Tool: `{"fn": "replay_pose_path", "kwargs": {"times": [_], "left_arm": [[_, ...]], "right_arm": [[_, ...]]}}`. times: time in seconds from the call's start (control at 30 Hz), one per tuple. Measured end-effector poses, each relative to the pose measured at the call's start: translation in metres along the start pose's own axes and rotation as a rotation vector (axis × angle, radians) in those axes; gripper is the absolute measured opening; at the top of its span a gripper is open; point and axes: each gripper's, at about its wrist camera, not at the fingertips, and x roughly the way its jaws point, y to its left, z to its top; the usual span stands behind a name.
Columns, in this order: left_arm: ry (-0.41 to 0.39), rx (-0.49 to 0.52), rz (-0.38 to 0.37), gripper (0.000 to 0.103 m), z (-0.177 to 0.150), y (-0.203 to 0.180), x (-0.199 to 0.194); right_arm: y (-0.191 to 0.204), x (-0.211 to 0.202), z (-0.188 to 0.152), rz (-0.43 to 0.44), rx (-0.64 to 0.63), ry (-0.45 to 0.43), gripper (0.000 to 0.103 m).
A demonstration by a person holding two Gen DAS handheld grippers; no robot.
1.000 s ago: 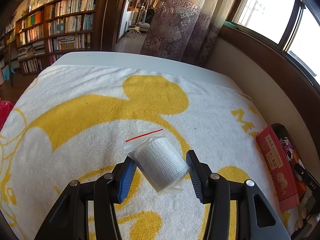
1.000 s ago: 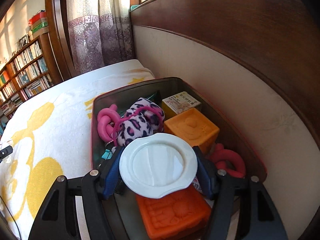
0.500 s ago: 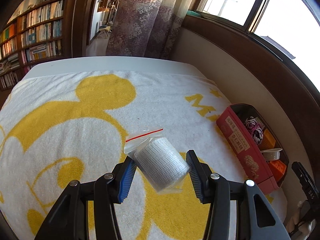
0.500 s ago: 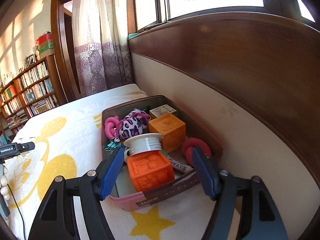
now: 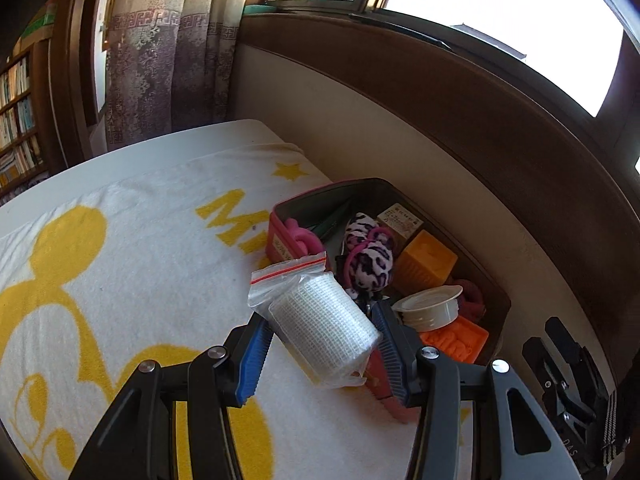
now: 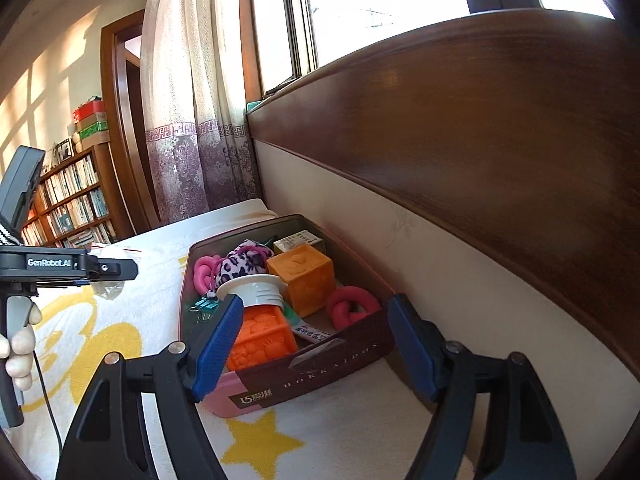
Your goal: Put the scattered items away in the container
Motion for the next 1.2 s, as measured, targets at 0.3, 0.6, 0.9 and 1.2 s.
{"fn": "replay_pose_path", "kwargs": {"times": [0.3, 0.6, 0.9, 1.2], "left_arm": [[0.040, 0.063, -0.027, 0.052, 0.015, -0.044, 0.034], [0.053, 0.109, 0.030, 0.052, 0.018, -0.054, 0.065], [0.044, 0.145, 0.036, 0.059, 0.020, -0.056, 0.088], [0.010, 0.161, 0.099, 0.080, 0.015, -0.054, 0.077]], "right_arm": [[-0.011, 0.002, -0.008, 0.002, 0.001, 0.006, 0.079], [-0.007, 0.009, -0.016, 0.018, -0.012, 0.021, 0.079], [-0.007, 0.011, -0.019, 0.002, -0.008, 0.034, 0.079], [-0.004, 0.009, -0.019, -0.002, -0.008, 0.038, 0.080]]}}
